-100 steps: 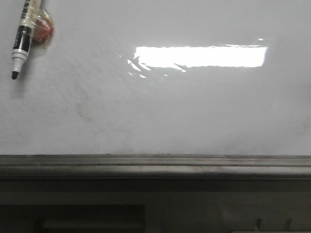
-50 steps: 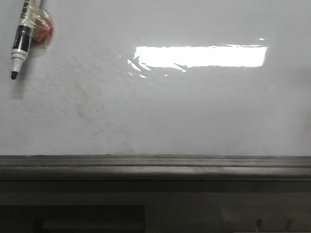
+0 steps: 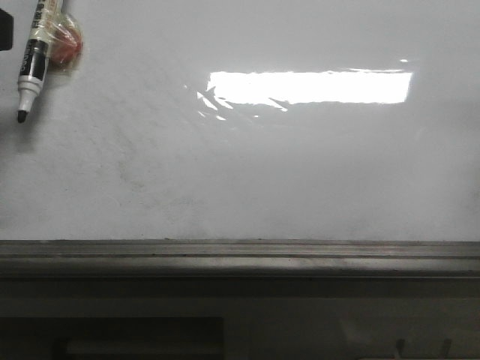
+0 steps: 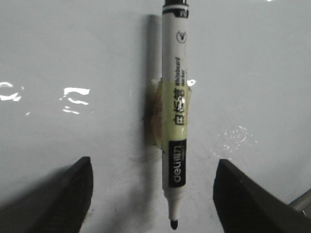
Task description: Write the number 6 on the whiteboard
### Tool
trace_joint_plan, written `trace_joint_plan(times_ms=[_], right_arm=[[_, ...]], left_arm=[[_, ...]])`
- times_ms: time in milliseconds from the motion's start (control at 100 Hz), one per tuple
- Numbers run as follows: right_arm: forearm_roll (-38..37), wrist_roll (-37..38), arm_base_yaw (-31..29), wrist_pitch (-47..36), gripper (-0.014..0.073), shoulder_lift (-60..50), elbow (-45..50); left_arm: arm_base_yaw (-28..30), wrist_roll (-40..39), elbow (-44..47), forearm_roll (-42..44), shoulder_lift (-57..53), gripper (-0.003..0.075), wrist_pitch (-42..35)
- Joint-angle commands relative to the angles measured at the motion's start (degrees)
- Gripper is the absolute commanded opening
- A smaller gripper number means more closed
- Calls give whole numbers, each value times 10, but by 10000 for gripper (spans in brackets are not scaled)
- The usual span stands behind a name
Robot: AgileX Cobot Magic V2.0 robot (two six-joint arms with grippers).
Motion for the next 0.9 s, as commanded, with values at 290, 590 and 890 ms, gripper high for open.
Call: trace_joint_plan(times_ms=[290,590,890], right_arm=[[10,1,1,-45,446,5,-20],[10,1,1,-48,446,5,-20],[17,0,15,-30,446,11,-28]], left_arm=[[-49,22,-48,-20,67,444,-30],[-49,52,-58,-27,68,29,-20],[-62,87,-88,4,58,-20,50]])
